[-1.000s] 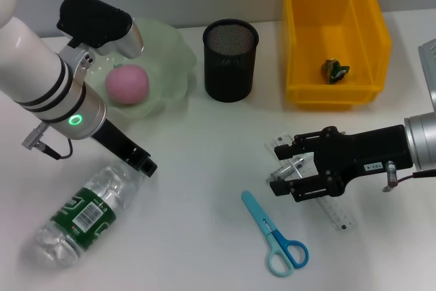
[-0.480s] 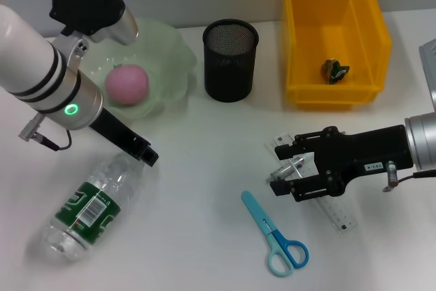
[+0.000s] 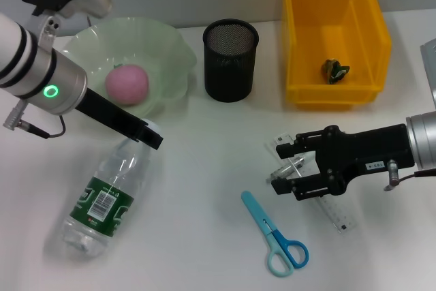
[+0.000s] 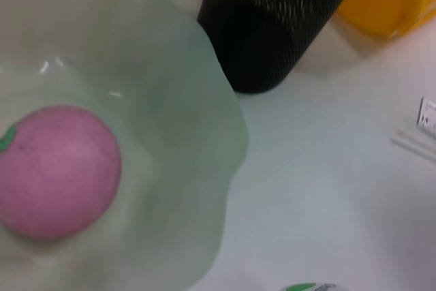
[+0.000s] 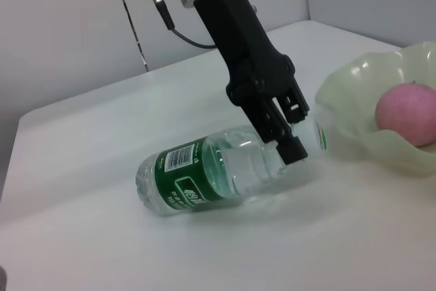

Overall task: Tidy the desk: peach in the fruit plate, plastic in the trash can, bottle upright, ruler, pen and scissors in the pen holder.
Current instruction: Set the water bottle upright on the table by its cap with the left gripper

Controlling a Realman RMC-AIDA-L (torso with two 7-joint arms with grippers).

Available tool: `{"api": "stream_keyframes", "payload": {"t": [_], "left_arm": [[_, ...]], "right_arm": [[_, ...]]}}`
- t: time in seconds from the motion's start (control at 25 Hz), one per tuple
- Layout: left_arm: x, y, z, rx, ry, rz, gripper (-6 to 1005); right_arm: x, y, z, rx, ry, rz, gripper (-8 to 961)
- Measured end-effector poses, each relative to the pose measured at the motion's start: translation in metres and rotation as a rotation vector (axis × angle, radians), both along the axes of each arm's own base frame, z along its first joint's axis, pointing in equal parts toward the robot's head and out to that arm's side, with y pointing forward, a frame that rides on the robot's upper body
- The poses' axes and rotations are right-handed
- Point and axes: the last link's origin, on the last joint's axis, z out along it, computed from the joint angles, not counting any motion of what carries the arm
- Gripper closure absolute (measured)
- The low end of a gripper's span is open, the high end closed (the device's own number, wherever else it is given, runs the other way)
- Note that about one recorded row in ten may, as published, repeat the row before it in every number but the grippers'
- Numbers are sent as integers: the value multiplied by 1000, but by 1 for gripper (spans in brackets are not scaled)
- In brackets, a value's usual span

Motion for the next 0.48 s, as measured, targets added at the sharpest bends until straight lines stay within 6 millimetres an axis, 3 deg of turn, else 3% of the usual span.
{"api": "stream_keyframes", "payload": {"t": [0.48], "left_arm": [[5,1,8,-9,-25,-14,553]], "right_arm": [[0,4,12,17,-9,9,233]]}}
